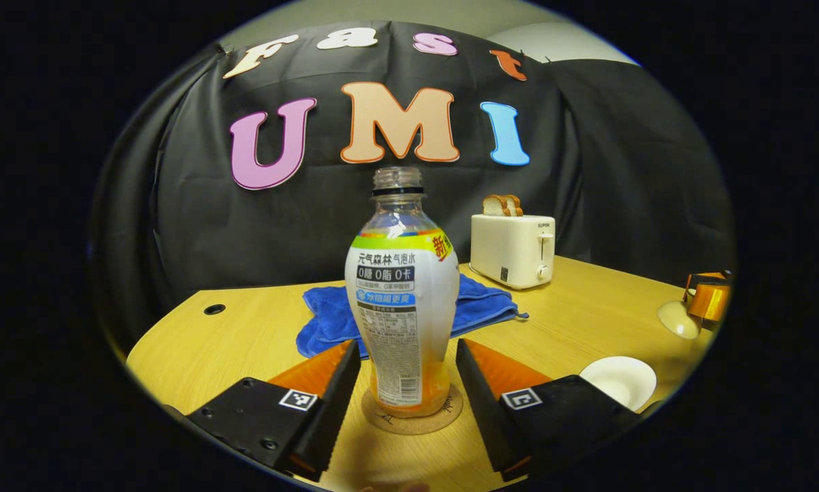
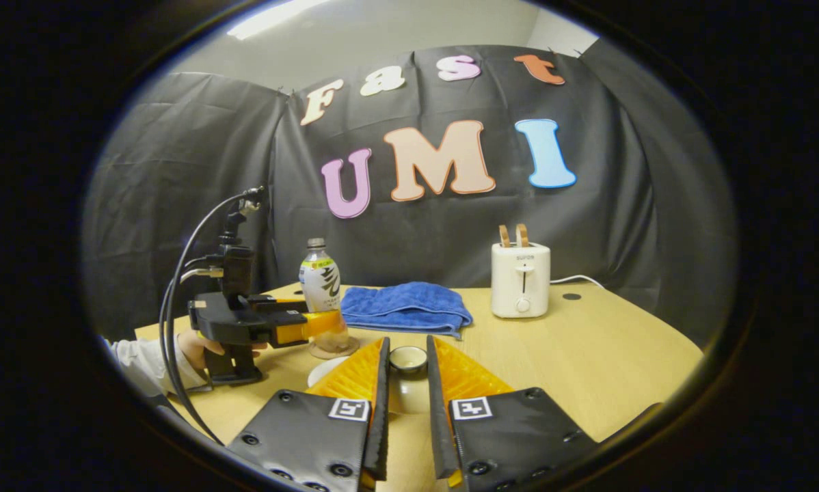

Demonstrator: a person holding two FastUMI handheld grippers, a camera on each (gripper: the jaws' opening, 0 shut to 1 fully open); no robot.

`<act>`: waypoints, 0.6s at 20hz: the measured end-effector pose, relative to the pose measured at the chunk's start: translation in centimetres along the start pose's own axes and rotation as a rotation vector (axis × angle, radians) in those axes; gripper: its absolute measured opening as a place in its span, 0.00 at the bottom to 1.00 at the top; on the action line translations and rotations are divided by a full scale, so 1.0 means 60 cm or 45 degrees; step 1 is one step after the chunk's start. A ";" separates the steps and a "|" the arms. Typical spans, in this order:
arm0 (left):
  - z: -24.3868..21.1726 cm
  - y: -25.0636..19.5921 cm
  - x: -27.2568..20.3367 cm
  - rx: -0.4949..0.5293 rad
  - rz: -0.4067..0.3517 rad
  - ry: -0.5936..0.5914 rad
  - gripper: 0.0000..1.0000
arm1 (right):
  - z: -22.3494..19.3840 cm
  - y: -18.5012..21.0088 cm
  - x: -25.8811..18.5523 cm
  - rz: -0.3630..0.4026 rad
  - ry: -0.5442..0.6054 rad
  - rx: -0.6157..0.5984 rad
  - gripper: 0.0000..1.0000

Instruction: Open the teacup lid with one hand, grasp the water bottle and pour water into the teacup with the other hand; after pouring, place the water bottle on the coaster and then close the teacup lid.

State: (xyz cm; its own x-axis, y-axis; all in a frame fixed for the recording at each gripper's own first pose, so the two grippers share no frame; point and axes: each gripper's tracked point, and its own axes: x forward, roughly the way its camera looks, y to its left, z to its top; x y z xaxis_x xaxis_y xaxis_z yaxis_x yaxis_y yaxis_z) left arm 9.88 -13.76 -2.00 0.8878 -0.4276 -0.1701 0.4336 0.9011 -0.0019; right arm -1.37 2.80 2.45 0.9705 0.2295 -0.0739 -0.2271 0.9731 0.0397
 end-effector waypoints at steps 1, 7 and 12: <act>0.005 -0.001 -0.005 -0.003 0.004 -0.013 0.89 | 0.005 0.005 0.002 0.010 -0.014 0.003 0.30; 0.017 0.018 -0.082 0.025 0.067 -0.068 0.92 | 0.006 0.048 0.029 0.110 -0.034 0.056 0.29; 0.018 0.040 -0.136 0.035 0.136 -0.098 0.92 | -0.017 0.087 0.050 0.167 -0.022 0.023 0.31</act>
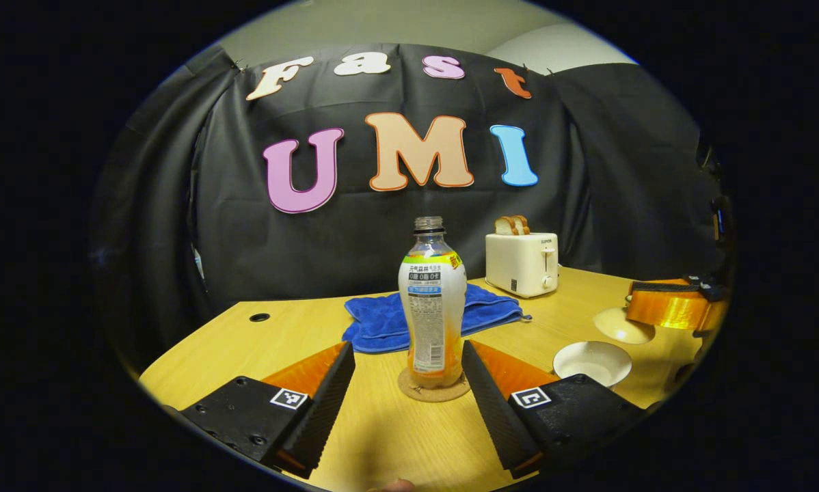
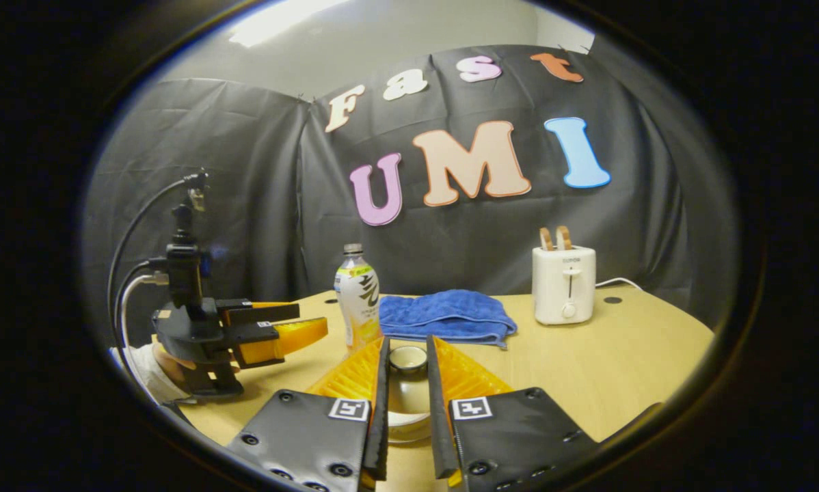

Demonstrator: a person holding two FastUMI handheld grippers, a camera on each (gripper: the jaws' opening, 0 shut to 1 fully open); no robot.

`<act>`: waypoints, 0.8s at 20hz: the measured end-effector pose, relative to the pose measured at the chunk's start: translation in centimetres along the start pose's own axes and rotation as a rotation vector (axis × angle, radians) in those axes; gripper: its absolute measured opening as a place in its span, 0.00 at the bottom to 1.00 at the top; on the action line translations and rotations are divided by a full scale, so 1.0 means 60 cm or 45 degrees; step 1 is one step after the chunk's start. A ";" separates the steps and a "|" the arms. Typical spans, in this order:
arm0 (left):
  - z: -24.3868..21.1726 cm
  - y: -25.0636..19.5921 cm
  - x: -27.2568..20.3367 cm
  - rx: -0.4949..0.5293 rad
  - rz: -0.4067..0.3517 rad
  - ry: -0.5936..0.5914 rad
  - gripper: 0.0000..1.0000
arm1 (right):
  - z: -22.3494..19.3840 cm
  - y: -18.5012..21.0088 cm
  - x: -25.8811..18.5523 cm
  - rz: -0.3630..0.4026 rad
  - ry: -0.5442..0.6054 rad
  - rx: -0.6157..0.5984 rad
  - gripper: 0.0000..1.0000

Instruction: Open the teacup lid with one hand, grasp the water bottle and pour water into the teacup with the other hand; after pouring, place the water bottle on the coaster and then close the teacup lid.

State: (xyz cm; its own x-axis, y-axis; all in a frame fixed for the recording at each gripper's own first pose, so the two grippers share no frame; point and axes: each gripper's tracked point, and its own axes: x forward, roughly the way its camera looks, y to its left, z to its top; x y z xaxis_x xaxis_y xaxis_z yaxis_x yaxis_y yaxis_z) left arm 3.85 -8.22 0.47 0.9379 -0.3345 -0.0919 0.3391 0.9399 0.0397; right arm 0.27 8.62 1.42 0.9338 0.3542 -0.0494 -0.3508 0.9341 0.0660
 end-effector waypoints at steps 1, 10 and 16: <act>0.003 0.003 -0.008 0.004 0.012 -0.007 0.92 | -0.005 0.005 0.002 0.005 0.007 -0.003 0.31; 0.032 -0.005 -0.062 -0.014 0.050 -0.106 0.92 | -0.056 0.017 0.022 -0.013 0.104 -0.039 0.31; 0.024 -0.011 -0.074 -0.029 0.044 -0.101 0.92 | -0.065 0.021 0.024 -0.024 0.134 -0.032 0.29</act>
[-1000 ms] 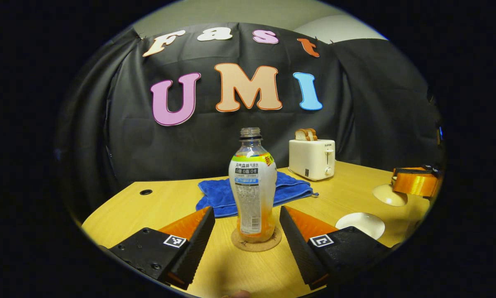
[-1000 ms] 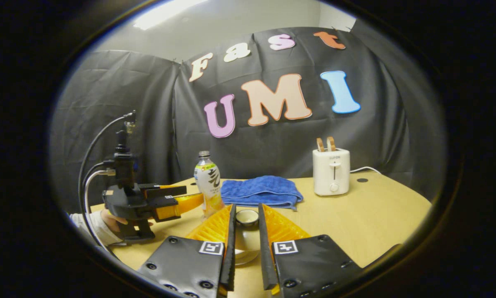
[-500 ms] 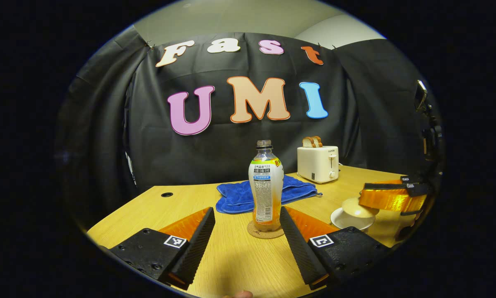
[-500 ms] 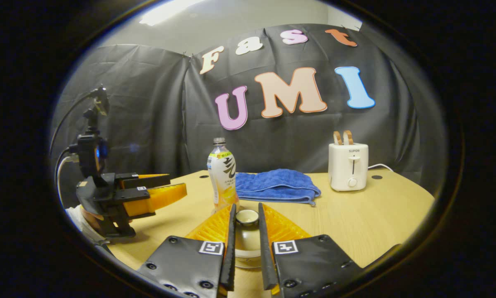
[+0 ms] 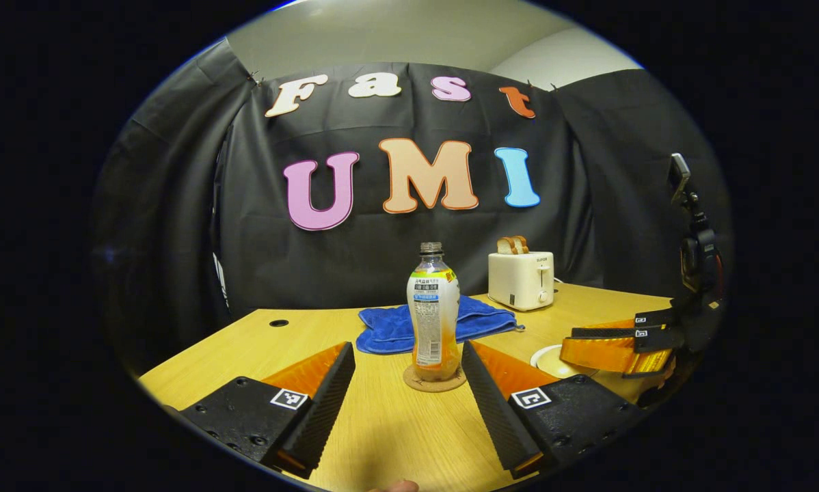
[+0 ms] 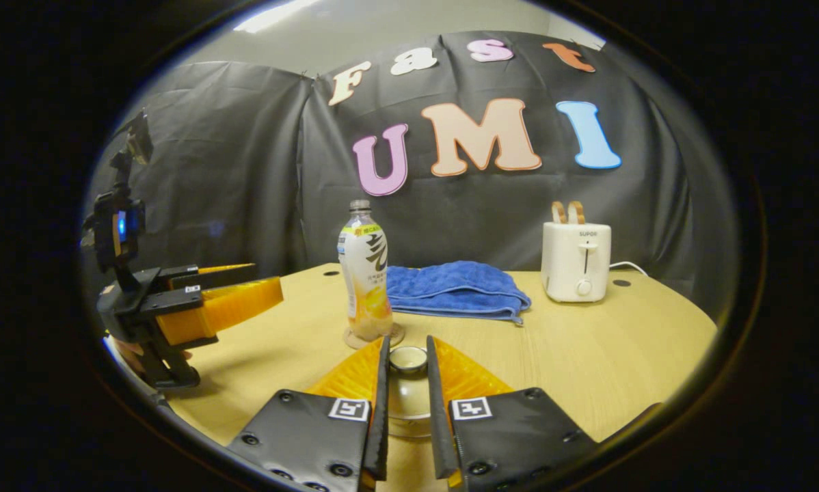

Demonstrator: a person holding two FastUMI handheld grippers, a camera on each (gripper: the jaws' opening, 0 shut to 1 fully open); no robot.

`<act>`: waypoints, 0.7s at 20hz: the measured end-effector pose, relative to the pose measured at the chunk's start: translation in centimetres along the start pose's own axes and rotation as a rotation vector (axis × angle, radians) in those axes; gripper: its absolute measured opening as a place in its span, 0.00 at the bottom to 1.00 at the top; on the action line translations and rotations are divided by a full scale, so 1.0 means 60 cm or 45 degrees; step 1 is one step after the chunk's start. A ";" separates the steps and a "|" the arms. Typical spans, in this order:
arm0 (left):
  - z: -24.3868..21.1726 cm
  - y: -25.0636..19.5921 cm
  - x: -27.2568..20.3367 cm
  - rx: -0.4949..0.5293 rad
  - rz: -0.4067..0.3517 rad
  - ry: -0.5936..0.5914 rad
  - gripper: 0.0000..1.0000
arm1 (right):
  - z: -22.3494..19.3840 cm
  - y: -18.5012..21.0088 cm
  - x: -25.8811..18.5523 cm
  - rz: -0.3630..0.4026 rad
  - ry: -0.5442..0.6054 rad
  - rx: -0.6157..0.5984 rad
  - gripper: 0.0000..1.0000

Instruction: Open the teacup lid with one hand, grasp the water bottle and pour water into the teacup with the other hand; after pouring, place the water bottle on the coaster and then close the teacup lid.

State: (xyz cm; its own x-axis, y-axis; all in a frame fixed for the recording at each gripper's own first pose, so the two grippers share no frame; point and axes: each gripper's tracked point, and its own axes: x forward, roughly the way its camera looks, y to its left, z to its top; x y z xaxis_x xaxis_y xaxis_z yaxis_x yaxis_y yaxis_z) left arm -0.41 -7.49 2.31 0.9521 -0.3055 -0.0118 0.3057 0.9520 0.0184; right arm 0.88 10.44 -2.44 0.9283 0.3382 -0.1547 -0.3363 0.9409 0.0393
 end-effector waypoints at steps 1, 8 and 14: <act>0.001 0.000 -0.002 -0.004 0.002 -0.005 0.92 | -0.004 0.002 0.002 0.004 0.010 -0.002 0.30; 0.019 -0.010 -0.019 -0.021 0.036 -0.058 0.92 | 0.013 -0.004 -0.028 -0.033 -0.052 -0.041 0.63; 0.009 -0.007 -0.046 -0.054 0.208 -0.083 0.92 | 0.028 -0.083 -0.087 -0.314 -0.159 -0.102 0.96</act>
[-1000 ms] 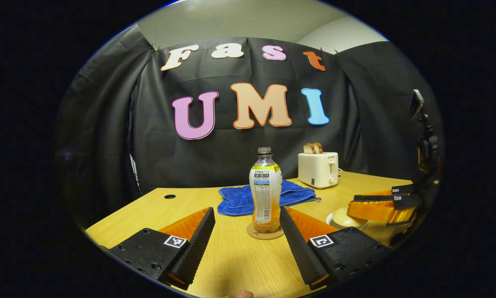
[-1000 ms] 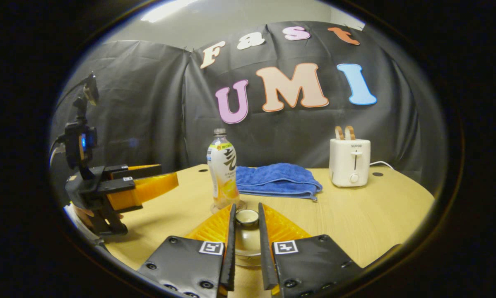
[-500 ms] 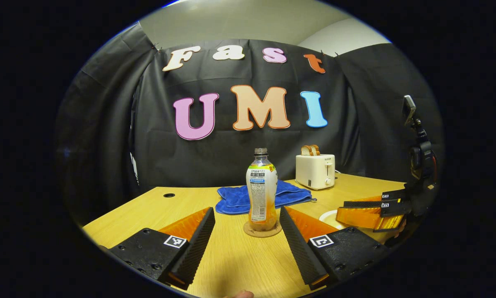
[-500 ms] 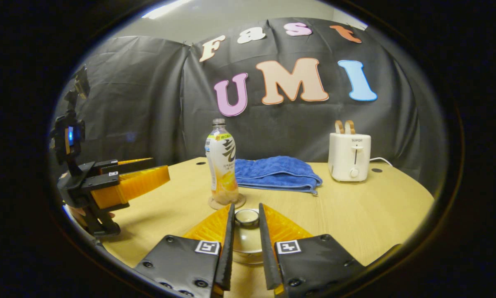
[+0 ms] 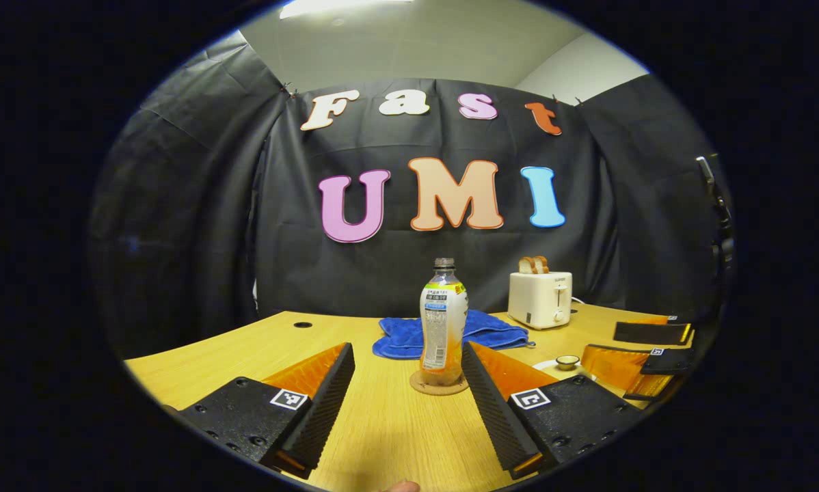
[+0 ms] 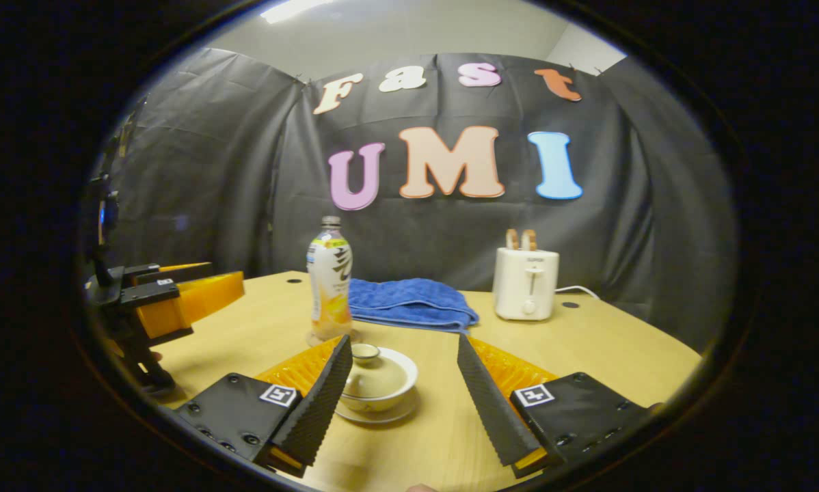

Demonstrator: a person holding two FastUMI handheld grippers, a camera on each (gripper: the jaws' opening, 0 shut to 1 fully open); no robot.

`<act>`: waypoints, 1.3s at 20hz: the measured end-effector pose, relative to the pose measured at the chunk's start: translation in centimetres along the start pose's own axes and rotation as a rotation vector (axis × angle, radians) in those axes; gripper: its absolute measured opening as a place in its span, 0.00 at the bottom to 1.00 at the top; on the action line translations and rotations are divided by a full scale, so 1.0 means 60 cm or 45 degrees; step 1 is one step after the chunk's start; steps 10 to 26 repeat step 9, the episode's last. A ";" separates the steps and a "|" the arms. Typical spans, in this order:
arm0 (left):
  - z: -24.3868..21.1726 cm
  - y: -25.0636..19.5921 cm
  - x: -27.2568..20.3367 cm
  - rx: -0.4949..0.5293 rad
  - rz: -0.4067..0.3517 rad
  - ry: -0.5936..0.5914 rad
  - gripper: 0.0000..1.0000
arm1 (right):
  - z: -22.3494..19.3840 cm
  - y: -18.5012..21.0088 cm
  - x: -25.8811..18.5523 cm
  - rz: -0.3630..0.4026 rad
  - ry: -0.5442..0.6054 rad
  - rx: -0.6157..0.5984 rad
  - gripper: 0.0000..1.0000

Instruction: Open the teacup lid with one hand, grasp the water bottle and pour water into the teacup with the other hand; after pouring, place the water bottle on the coaster and then close the teacup lid.

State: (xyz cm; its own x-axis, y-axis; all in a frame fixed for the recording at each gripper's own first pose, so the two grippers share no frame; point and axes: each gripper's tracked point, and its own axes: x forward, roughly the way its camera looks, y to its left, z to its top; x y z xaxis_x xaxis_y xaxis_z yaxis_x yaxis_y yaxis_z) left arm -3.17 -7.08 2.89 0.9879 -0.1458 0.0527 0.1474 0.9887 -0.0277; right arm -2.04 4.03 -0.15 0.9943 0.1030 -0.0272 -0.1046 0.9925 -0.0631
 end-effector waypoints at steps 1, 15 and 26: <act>-0.007 -0.006 -0.003 0.005 -0.001 0.019 0.92 | 0.003 -0.010 -0.007 -0.034 -0.018 0.016 0.96; -0.035 -0.030 -0.013 0.034 -0.035 0.082 0.92 | 0.003 -0.031 -0.024 -0.103 -0.031 0.084 0.96; -0.035 -0.030 -0.013 0.034 -0.035 0.082 0.92 | 0.003 -0.031 -0.024 -0.103 -0.031 0.084 0.96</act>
